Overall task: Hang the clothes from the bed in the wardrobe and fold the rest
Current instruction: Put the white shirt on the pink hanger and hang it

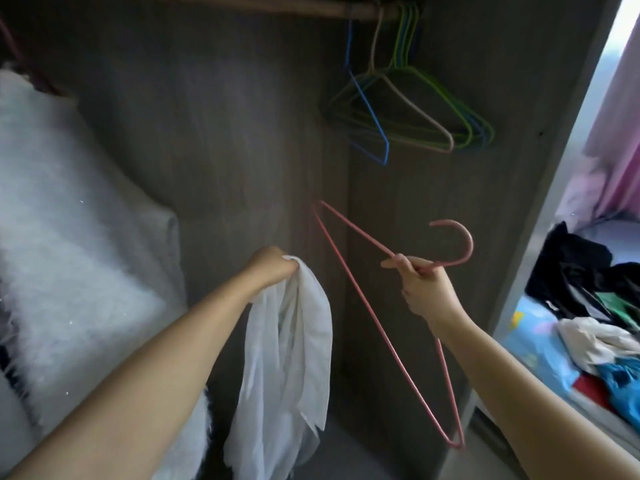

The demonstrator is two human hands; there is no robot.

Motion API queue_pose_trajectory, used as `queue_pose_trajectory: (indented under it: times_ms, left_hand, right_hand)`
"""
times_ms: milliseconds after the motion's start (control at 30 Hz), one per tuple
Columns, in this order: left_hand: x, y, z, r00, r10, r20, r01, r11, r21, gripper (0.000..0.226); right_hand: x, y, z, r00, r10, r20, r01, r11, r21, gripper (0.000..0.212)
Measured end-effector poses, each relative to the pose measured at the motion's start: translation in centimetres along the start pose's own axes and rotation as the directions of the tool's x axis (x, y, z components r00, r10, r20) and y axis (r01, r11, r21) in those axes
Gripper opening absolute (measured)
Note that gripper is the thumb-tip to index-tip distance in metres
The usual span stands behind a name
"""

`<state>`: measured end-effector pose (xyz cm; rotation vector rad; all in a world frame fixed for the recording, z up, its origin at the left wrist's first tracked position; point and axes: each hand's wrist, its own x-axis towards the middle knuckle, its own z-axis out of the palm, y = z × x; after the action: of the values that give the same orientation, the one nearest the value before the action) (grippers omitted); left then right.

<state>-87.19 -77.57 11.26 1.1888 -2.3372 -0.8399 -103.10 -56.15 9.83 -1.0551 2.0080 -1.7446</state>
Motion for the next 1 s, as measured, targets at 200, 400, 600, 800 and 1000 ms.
queue_pose_trajectory:
  times_ms: [200,400,600,800,1000]
  left_hand:
    - [-2.4,-2.6,6.8,0.963,-0.254,-0.090,0.252,0.967,-0.028,0.045]
    - [-5.8,-0.1,10.4,0.964,-0.249,-0.088,0.253,0.967,0.040,0.035]
    - [-12.5,5.8,15.0,0.967,0.135,0.218,-0.140,0.990,0.009,0.026]
    - [-18.6,8.9,14.2,0.740,0.166,0.652,-0.420,0.871,0.254,0.041]
    - [-17.2,11.2,9.8,0.731,0.492,0.473,-0.680,0.591,0.435,0.068]
  right_hand:
    - [-9.2,3.4,-6.3,0.966,0.197,0.169,-0.210,0.976,0.065,0.031]
    - [-13.4,7.0,-6.6,0.893,0.352,0.280,-0.309,0.932,-0.188,0.032]
    - [-14.9,7.7,-5.3,0.884,0.436,0.167,-0.427,0.900,-0.091,0.032]
    - [-15.0,7.2,-5.4,0.911,0.412,0.032,-0.408,0.886,0.218,0.035]
    - [-14.4,5.3,-7.2,0.965,0.223,0.137,-0.233,0.970,0.062,0.056]
